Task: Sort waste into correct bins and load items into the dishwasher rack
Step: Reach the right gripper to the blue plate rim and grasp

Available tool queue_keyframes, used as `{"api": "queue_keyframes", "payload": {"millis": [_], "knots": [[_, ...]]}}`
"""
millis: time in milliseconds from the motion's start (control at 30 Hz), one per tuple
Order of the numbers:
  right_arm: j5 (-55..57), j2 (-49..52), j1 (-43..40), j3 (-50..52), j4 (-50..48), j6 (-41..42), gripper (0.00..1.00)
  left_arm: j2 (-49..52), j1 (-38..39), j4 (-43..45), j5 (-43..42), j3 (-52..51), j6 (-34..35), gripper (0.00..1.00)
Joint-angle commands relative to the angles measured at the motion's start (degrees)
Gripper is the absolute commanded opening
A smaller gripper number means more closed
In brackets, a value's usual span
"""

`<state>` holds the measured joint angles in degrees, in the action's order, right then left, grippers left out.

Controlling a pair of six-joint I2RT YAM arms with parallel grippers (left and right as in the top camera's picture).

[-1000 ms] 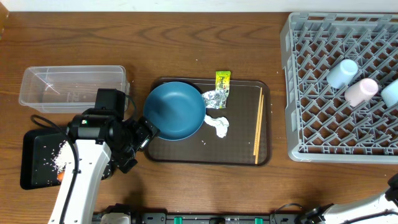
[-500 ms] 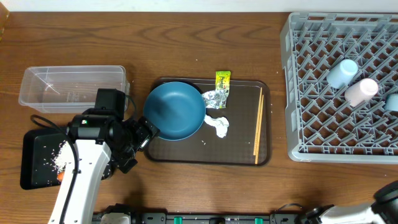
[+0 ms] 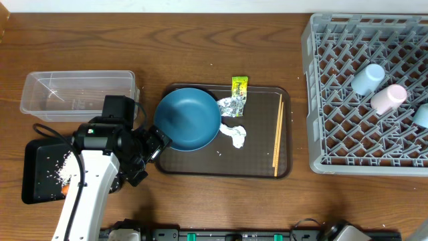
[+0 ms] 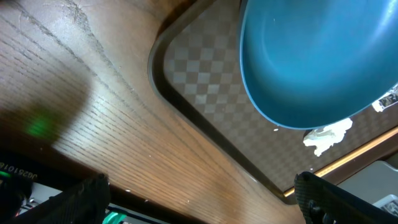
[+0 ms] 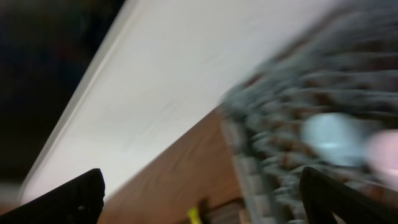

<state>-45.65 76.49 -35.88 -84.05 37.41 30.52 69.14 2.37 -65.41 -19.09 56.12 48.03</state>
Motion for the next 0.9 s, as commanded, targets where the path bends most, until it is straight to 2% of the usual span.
{"api": "queue_keyframes", "payload": {"millis": [0,267,367,533,667,867], "knots": [[0.8,-0.7,13.0,0.0,-1.0,-3.7,0.99,0.2,0.2,-0.1,0.8,0.2,0.3,0.98],[23.8,7.6,44.8,0.0,-1.7,-15.1,0.97,0.2,0.2,-0.1,0.8,0.2,0.3,0.98],[30.8,12.0,51.5,0.0,-1.7,-15.1,0.97,0.2,0.2,-0.1,0.8,0.2,0.3,0.98],[33.9,19.2,57.6,0.0,-2.6,-14.9,0.95,0.2,0.2,-0.1,0.8,0.2,0.3,0.98],[33.9,24.3,60.5,0.0,-3.3,-15.4,0.89,0.2,0.2,-0.1,0.8,0.2,0.3,0.98],[35.9,30.2,65.7,0.0,-3.9,-16.9,0.86,0.2,0.2,-0.1,0.8,0.2,0.3,0.98]]}}
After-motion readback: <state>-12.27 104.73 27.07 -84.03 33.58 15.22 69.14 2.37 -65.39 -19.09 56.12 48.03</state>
